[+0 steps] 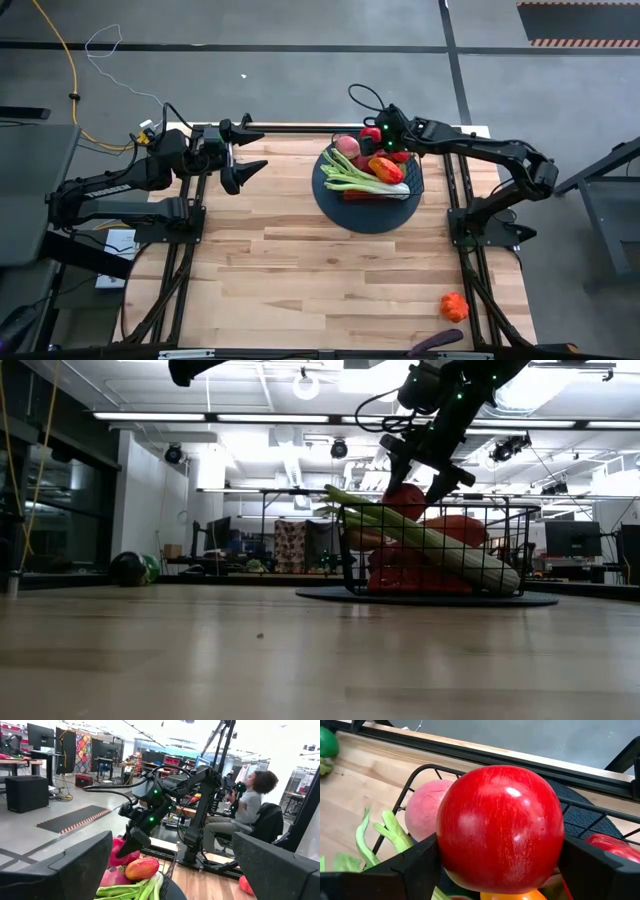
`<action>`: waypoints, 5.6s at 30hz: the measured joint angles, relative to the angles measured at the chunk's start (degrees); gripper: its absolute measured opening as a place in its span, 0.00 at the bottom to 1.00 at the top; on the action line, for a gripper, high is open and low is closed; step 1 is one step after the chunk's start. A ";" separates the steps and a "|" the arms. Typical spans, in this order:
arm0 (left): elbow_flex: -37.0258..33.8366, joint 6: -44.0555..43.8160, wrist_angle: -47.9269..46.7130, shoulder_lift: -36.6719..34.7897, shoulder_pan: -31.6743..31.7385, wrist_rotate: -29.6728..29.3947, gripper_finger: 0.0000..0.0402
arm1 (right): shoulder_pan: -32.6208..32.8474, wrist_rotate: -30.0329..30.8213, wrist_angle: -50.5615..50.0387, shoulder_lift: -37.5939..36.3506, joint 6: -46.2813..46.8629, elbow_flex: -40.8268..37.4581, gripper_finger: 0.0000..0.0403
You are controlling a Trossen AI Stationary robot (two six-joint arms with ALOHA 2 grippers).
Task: Build produce basket
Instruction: Put the apple into the black wire basket, then put the pumpkin into the black wire basket
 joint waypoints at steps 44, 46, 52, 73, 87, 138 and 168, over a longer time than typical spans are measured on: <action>0.00 -3.26 -6.22 0.02 0.02 -1.49 0.99 | 16.93 -2.91 28.15 -26.51 -6.92 -20.83 0.98; 0.00 -4.03 -6.10 0.02 0.02 -1.49 0.99 | 17.79 -5.88 36.34 -26.89 -4.08 -23.21 0.98; 0.00 -4.09 -6.05 0.02 0.02 -1.72 0.99 | 18.20 -11.77 43.44 -26.87 -8.17 -22.79 0.98; 0.00 -4.09 -6.15 0.00 0.02 -3.63 0.99 | 19.38 -15.08 35.63 -26.60 -17.89 -17.83 0.98; 0.00 -5.57 -7.76 0.00 0.02 -8.98 0.99 | 48.91 -32.80 -30.22 -14.76 29.99 -0.95 0.98; 0.00 -2.54 -9.38 1.38 0.02 -8.72 0.99 | 72.36 -55.45 -15.72 16.18 56.58 -15.79 0.69; 0.02 -3.82 5.31 1.29 0.00 0.84 0.99 | 15.41 -21.00 40.47 -12.88 -27.39 -1.49 0.70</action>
